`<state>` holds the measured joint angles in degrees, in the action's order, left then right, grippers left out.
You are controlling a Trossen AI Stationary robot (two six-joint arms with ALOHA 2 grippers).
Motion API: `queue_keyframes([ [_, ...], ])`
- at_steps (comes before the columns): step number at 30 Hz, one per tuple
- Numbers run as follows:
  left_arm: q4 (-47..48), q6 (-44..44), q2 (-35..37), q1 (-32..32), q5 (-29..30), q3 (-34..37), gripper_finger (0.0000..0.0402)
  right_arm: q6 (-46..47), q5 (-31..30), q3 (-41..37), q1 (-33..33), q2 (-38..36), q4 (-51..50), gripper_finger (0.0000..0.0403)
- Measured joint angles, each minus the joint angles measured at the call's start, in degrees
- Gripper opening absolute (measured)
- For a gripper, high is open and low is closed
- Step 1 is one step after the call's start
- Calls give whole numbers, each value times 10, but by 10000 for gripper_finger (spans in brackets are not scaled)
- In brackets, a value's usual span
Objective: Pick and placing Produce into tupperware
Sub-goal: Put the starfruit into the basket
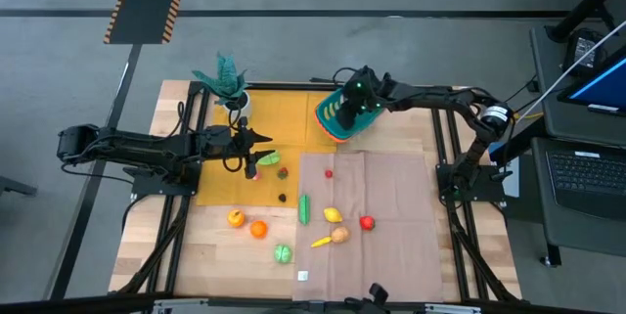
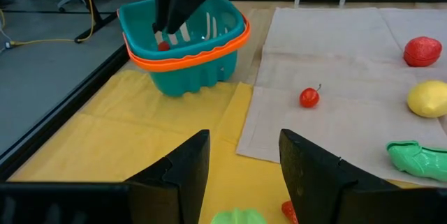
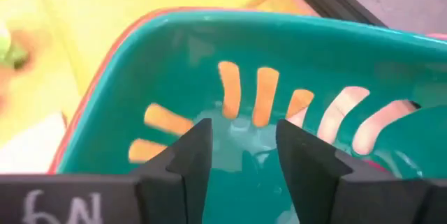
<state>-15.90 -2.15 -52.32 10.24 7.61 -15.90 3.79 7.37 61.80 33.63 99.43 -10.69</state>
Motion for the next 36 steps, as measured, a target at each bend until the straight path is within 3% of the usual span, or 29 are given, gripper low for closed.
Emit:
queue_keyframes([
  [9, -7, 0, 0, 0, 0, 0, 165, -59, -2, -43, -30, -92, 68, 158],
  [19, -8, 1, 0, -4, 0, 0, 165, -101, -3, -249, -91, -231, 318, 158],
  [24, -9, 1, 0, -5, 0, 0, 165, -106, -3, -329, -123, -279, 381, 158],
  [30, -9, 6, 0, -5, 0, 0, 165, -115, -1, -402, -157, -300, 483, 158],
  [36, -7, 16, 0, -5, 0, 0, 165, -80, -3, -443, -174, -298, 499, 158],
])
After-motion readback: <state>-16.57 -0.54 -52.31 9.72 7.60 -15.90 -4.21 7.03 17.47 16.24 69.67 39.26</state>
